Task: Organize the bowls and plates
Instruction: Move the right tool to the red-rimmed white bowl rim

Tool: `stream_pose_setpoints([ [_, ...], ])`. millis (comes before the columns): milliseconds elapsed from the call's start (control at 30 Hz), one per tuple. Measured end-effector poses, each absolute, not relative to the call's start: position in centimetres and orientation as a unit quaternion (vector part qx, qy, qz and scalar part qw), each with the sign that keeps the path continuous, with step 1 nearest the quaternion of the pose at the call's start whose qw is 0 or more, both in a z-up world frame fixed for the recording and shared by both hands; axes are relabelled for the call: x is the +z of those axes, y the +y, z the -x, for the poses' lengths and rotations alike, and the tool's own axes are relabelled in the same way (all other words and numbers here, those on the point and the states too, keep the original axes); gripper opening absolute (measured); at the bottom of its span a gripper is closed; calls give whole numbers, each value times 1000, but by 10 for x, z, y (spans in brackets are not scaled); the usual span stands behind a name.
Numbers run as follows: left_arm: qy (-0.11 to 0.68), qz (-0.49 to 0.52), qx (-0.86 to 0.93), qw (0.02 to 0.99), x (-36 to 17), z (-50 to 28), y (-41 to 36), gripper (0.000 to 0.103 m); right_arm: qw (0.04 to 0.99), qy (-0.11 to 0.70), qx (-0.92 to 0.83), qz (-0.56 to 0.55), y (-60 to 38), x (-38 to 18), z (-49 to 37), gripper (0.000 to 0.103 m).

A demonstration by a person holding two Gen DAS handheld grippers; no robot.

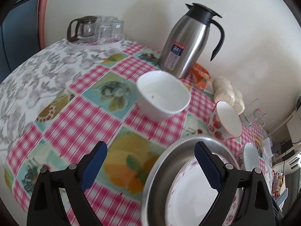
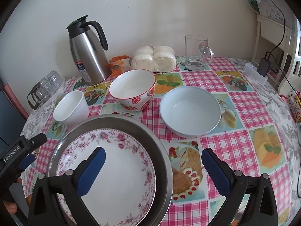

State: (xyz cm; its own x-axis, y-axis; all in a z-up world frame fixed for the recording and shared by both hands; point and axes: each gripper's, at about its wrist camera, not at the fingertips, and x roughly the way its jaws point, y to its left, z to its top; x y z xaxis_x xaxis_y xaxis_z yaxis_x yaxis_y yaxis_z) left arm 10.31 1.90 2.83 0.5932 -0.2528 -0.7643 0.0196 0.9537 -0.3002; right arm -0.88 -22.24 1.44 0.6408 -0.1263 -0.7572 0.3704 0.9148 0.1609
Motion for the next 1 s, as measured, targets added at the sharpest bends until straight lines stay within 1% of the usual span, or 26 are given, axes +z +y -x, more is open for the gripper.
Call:
stream_pose_setpoints([
  [300,411,146,-143,889,48,-126,-1,94,902,375,-135,-166,-235,20,-2,103],
  [500,392,106,-169,898,56,-136,-26,94,902,376,-136,-165,-244,20,-13,103],
  [667,401,91,-197,890,54,-146,-43,94,905,366,-128,-177,-255,24,-23,103],
  [767,411,56,-207,886,52,-152,-58,94,900,374,-121,-191,-264,24,-38,103],
  [1000,460,37,-214,861,49,-180,-85,94,883,399,-110,-223,-288,21,-79,103],
])
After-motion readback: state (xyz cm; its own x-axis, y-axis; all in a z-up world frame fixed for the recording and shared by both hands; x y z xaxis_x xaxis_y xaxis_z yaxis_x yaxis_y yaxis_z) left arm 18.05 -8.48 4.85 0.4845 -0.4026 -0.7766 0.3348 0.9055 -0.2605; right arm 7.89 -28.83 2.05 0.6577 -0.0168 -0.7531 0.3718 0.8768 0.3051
